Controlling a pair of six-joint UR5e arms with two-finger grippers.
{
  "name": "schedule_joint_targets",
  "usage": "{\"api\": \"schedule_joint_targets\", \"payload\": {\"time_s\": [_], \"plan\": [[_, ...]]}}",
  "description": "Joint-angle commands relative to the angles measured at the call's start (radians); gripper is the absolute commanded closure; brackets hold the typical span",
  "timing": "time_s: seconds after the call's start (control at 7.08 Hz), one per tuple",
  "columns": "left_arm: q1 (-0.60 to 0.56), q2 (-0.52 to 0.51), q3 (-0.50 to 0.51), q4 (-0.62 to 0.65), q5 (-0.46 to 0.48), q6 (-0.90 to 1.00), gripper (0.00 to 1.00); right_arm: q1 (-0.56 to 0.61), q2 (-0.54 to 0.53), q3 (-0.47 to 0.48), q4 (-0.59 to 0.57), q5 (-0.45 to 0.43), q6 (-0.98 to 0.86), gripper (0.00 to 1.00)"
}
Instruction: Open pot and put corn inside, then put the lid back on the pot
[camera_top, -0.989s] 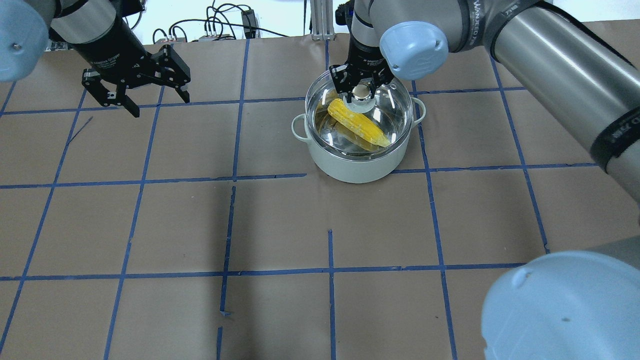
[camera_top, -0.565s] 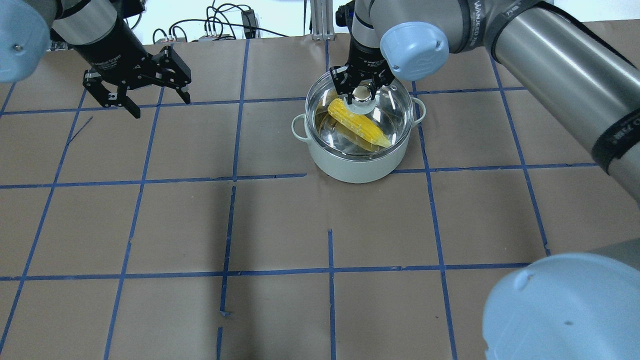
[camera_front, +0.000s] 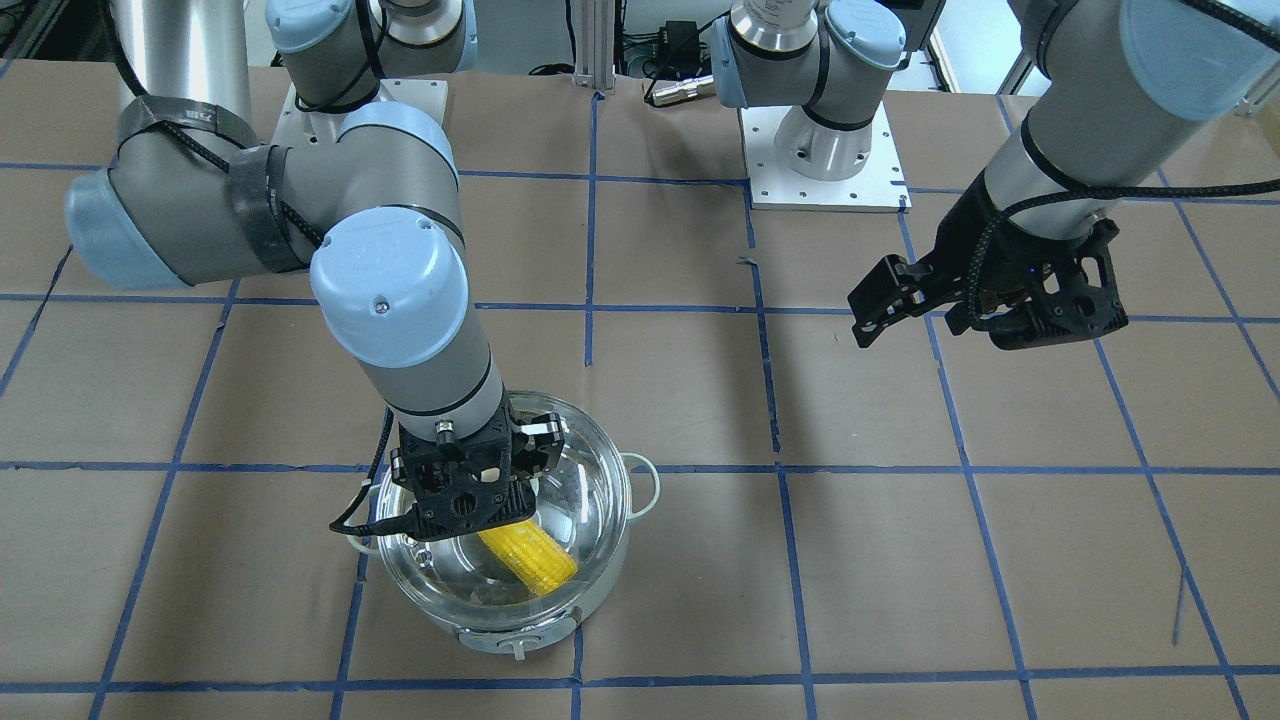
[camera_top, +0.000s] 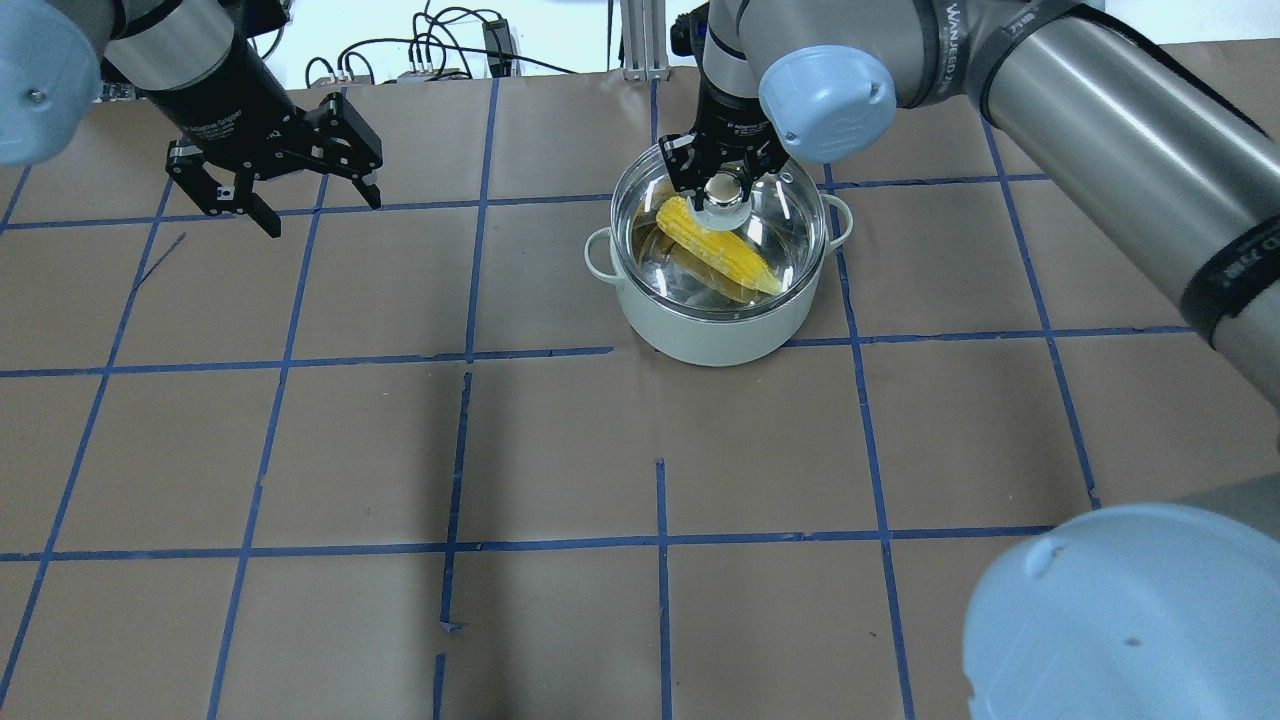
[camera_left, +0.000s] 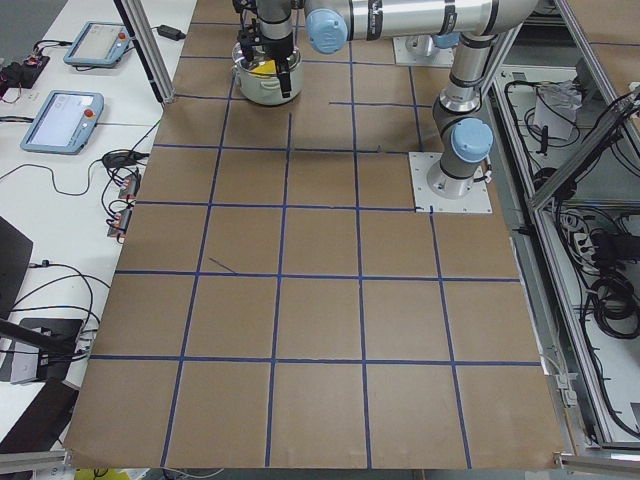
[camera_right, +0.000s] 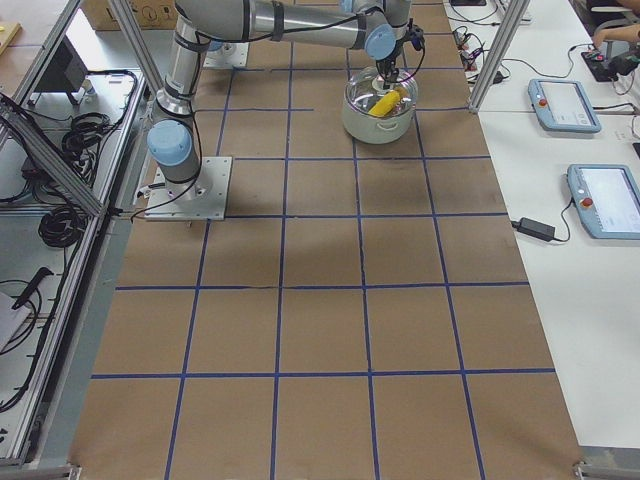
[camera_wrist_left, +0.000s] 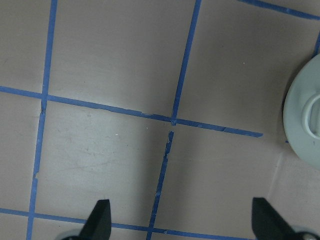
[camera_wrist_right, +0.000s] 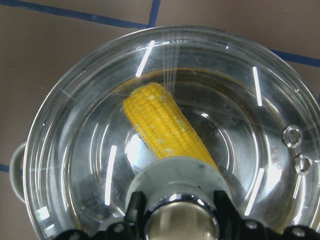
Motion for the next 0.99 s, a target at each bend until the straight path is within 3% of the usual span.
{"api": "schedule_joint_targets", "payload": {"time_s": [0.0, 0.85], "plan": [[0.0, 0.0, 0.0, 0.0, 0.0, 0.0, 0.0, -0.001, 0.0, -0.002, 0.003, 0.0, 0.0, 0.79], [0.0, 0.0, 0.0, 0.0, -0.002, -0.002, 0.0, 0.001, 0.001, -0.005, 0.006, -0.014, -0.003, 0.79]]}}
